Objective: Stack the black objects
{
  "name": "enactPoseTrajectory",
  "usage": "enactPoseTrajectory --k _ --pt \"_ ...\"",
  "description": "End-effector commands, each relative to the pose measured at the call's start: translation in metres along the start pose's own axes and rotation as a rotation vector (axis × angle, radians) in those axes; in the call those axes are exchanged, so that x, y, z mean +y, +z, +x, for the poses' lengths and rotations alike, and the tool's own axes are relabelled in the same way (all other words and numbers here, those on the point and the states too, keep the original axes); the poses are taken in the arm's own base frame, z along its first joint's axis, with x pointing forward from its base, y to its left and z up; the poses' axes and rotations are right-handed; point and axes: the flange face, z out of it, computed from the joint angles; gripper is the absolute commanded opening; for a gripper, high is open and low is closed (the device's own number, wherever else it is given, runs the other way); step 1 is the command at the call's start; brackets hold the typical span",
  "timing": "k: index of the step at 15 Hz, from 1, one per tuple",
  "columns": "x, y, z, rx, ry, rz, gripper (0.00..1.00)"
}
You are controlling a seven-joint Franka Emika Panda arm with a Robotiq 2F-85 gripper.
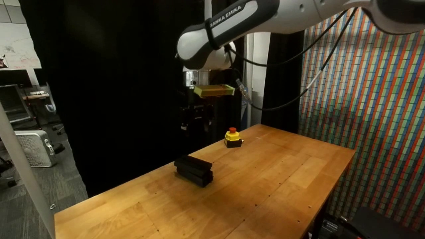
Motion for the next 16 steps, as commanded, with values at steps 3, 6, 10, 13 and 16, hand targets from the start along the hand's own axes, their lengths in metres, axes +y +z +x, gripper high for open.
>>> enactPoseTrajectory --k 3,6,10,13,16 --pt "0.007 -0.026 -0.099 -0.023 0.184 0.081 1.0" --pt "0.009 -0.023 -0.146 -0.031 0.215 0.102 1.0" --pt "0.024 -0.011 -0.214 -0.055 0.189 0.118 1.0" --pt "0.041 0.0 -0.265 -0.06 0.149 0.107 1.0" --pt "0.04 0.008 -0.258 -0.101 0.152 0.082 1.0"
